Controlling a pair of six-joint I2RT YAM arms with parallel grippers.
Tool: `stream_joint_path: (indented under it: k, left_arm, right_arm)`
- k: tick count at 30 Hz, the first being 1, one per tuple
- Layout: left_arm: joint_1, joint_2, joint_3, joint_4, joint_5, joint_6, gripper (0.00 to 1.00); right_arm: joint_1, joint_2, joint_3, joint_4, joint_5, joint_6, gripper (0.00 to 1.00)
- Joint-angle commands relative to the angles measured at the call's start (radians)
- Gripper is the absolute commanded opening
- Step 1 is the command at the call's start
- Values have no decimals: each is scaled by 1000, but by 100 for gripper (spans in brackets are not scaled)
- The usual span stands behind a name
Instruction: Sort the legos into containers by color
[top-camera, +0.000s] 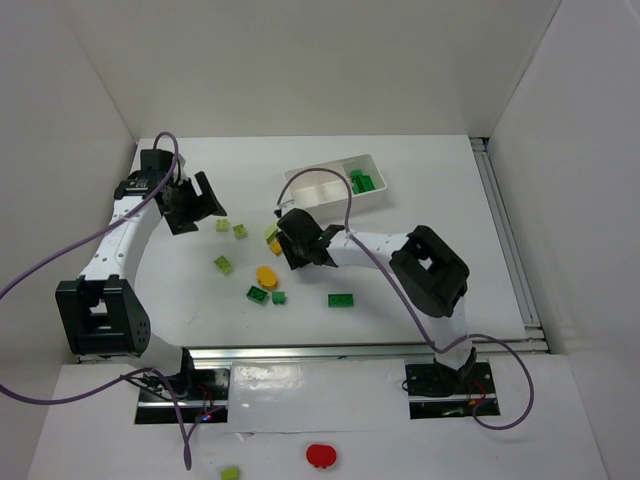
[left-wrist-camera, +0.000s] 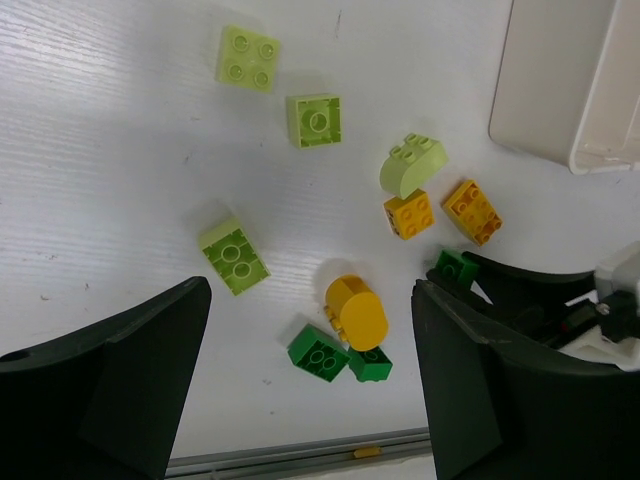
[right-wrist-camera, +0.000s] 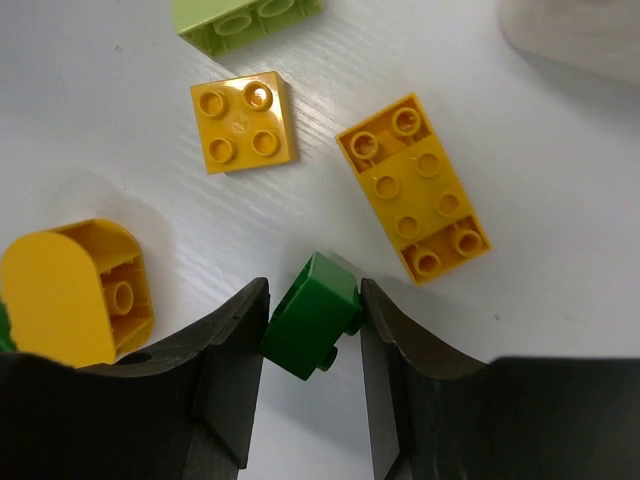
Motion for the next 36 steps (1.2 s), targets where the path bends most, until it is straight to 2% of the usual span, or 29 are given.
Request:
stream_joint_path:
  k: [1, 4, 11, 14, 20, 22, 24, 25, 26, 28, 31, 36]
  left_arm:
    - [5, -10, -4, 6, 25, 2, 91]
    - [5, -10, -4, 6, 34, 2, 91]
    - [5, 8, -15, 6, 34, 2, 91]
    - [5, 8, -15, 15, 43, 2, 91]
    - [-4, 8, -24, 15, 43, 2, 91]
    - [-4, 8, -24, 15, 43, 2, 91]
    - [-4, 8, -24, 15, 43, 2, 91]
    - [-4, 17, -24, 15, 52, 2, 91]
    - [-4, 17, -24, 15, 53, 2, 91]
    - [-14, 30, -24, 15, 53, 2, 91]
    - [-14, 30, -15, 15, 62, 2, 91]
    - [-23, 39, -15, 15, 62, 11, 91]
  right_arm:
    - [7, -169, 11, -60, 60, 5, 32]
    - [-10, -270, -3, -131, 95, 14, 32]
    - [-191, -361, 32, -189, 123, 24, 33]
    - [-272, -297, 78, -171, 155, 11, 34]
    - [-419, -68, 330, -160, 215, 22, 35]
    - [-456, -28, 359, -136, 229, 33, 36]
    - [-476, 30, 410, -112, 203, 33, 44]
    - [-487, 55, 439, -122, 202, 33, 54]
    - [-487, 103, 509, -161, 202, 33, 70]
    - [-487, 121, 551, -191, 232, 44, 79]
    - [-465, 41, 459, -134, 232, 18, 80]
    - [-377, -262, 162, -122, 196, 18, 80]
